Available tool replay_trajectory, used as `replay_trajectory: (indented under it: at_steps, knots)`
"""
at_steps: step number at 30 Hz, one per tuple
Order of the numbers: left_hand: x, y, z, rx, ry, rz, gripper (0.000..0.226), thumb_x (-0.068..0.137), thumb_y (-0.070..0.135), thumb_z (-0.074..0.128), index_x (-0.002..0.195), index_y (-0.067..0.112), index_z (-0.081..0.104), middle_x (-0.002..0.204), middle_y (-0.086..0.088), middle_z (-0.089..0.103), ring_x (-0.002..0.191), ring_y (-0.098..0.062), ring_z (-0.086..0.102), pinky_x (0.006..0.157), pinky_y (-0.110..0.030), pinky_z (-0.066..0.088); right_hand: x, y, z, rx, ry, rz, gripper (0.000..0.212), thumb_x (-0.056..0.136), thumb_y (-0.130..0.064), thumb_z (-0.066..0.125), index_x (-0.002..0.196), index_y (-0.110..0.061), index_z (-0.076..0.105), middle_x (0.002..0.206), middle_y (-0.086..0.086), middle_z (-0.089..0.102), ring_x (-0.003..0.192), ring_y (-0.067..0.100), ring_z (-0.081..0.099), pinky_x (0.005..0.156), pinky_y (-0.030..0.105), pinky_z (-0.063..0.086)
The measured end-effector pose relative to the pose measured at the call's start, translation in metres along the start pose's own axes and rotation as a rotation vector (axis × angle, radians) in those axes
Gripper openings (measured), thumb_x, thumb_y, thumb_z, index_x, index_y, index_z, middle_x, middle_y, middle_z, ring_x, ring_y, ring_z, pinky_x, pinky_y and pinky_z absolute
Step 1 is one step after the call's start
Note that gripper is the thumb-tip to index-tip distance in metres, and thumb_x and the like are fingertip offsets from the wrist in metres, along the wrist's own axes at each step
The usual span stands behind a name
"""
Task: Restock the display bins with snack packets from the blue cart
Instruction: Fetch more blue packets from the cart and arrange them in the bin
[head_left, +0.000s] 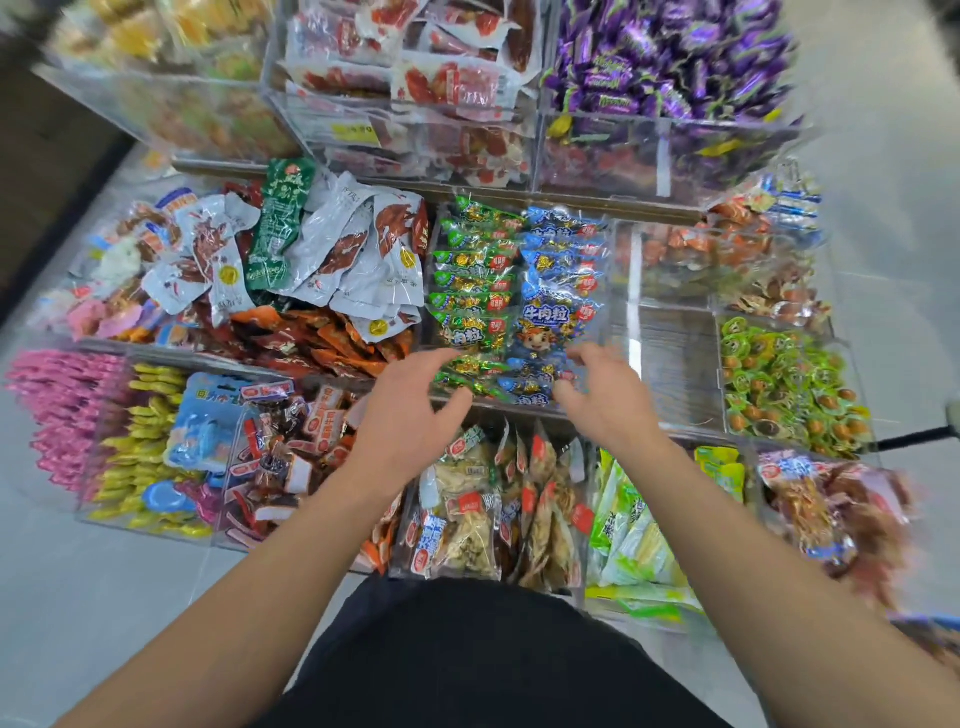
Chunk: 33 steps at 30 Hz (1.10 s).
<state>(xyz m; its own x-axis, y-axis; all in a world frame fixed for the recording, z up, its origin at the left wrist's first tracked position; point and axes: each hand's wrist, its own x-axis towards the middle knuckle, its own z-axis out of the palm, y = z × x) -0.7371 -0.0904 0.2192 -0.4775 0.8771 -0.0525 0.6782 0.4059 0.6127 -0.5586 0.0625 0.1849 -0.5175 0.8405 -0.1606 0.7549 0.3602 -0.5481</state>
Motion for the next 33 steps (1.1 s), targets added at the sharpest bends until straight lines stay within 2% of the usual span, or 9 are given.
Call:
replay_trajectory:
  at_steps: [4, 7, 10, 13, 16, 20, 23, 27, 33]
  knots:
    - [-0.032, -0.001, 0.003, -0.188, -0.067, -0.116, 0.042, 0.095, 0.030, 0.065, 0.136, 0.025, 0.060, 0.115, 0.016, 0.063, 0.106, -0.003, 0.060, 0.096, -0.024, 0.045, -0.051, -0.007, 0.009, 0.211, 0.032, 0.097, 0.041, 0.089, -0.032, 0.061, 0.128, -0.019, 0.059, 0.127, 0.002, 0.061, 0.116, 0.020, 0.056, 0.099, 0.033, 0.043]
    - [-0.049, -0.006, 0.012, -0.281, -0.179, -0.155, 0.036, 0.096, 0.029, 0.064, 0.131, 0.026, 0.061, 0.107, 0.019, 0.065, 0.099, 0.006, 0.059, 0.105, -0.035, 0.047, -0.094, -0.016, 0.020, 0.410, 0.067, 0.226, 0.039, 0.088, -0.037, 0.061, 0.125, -0.026, 0.060, 0.117, -0.009, 0.062, 0.106, 0.010, 0.058, 0.088, 0.027, 0.044]
    - [-0.063, -0.014, 0.020, -0.307, -0.319, -0.186, 0.034, 0.096, 0.034, 0.062, 0.130, 0.029, 0.061, 0.110, 0.015, 0.066, 0.099, -0.001, 0.063, 0.095, -0.035, 0.053, -0.138, -0.022, 0.037, 0.599, 0.083, 0.341, 0.030, 0.089, -0.039, 0.063, 0.118, -0.030, 0.060, 0.110, -0.019, 0.062, 0.102, -0.002, 0.058, 0.078, 0.015, 0.041]
    - [-0.079, -0.022, 0.026, -0.379, -0.475, -0.249, 0.030, 0.097, 0.033, 0.061, 0.127, 0.030, 0.061, 0.118, -0.001, 0.068, 0.086, -0.010, 0.072, 0.086, -0.042, 0.060, -0.185, -0.026, 0.059, 0.720, 0.125, 0.465, 0.027, 0.089, -0.044, 0.064, 0.113, -0.032, 0.062, 0.110, -0.023, 0.062, 0.103, -0.008, 0.056, 0.082, 0.017, 0.041]
    - [-0.099, -0.029, 0.035, -0.407, -0.604, -0.285, 0.026, 0.098, 0.028, 0.061, 0.124, 0.026, 0.061, 0.114, -0.003, 0.069, 0.067, -0.005, 0.071, 0.079, -0.038, 0.062, -0.234, -0.028, 0.084, 0.813, 0.189, 0.598, 0.019, 0.090, -0.042, 0.064, 0.108, -0.035, 0.062, 0.112, -0.017, 0.064, 0.105, -0.003, 0.058, 0.083, 0.019, 0.044]
    - [-0.135, -0.038, 0.049, -0.321, -0.782, -0.297, 0.031, 0.101, 0.025, 0.057, 0.131, 0.020, 0.058, 0.115, -0.006, 0.069, 0.071, -0.011, 0.069, 0.069, -0.028, 0.059, -0.301, -0.028, 0.119, 0.869, 0.214, 0.829, 0.023, 0.093, -0.037, 0.062, 0.113, -0.026, 0.063, 0.114, -0.010, 0.064, 0.107, 0.008, 0.061, 0.097, 0.037, 0.049]
    - [-0.164, -0.041, 0.063, -0.227, -0.951, -0.291, 0.033, 0.102, 0.020, 0.053, 0.135, 0.017, 0.054, 0.122, -0.008, 0.065, 0.083, -0.020, 0.069, 0.078, -0.033, 0.058, -0.353, -0.025, 0.139, 0.904, 0.264, 0.997, 0.024, 0.095, -0.030, 0.061, 0.117, -0.020, 0.063, 0.117, -0.005, 0.065, 0.110, 0.013, 0.061, 0.104, 0.038, 0.046]
    - [-0.198, -0.035, 0.085, -0.140, -1.082, -0.320, 0.032, 0.101, 0.010, 0.049, 0.132, 0.011, 0.052, 0.102, -0.011, 0.062, 0.064, -0.019, 0.055, 0.055, -0.025, 0.044, -0.411, -0.018, 0.155, 0.918, 0.334, 1.143, 0.023, 0.096, -0.023, 0.061, 0.116, -0.011, 0.064, 0.119, 0.003, 0.065, 0.112, 0.019, 0.062, 0.106, 0.040, 0.044]
    - [-0.229, -0.012, 0.115, 0.016, -1.188, -0.237, 0.027, 0.099, 0.010, 0.051, 0.126, 0.009, 0.054, 0.099, -0.012, 0.062, 0.068, -0.022, 0.053, 0.055, -0.025, 0.040, -0.478, -0.005, 0.166, 0.955, 0.355, 1.286, 0.028, 0.093, -0.033, 0.060, 0.116, -0.017, 0.063, 0.116, 0.002, 0.066, 0.108, 0.017, 0.061, 0.101, 0.038, 0.047]
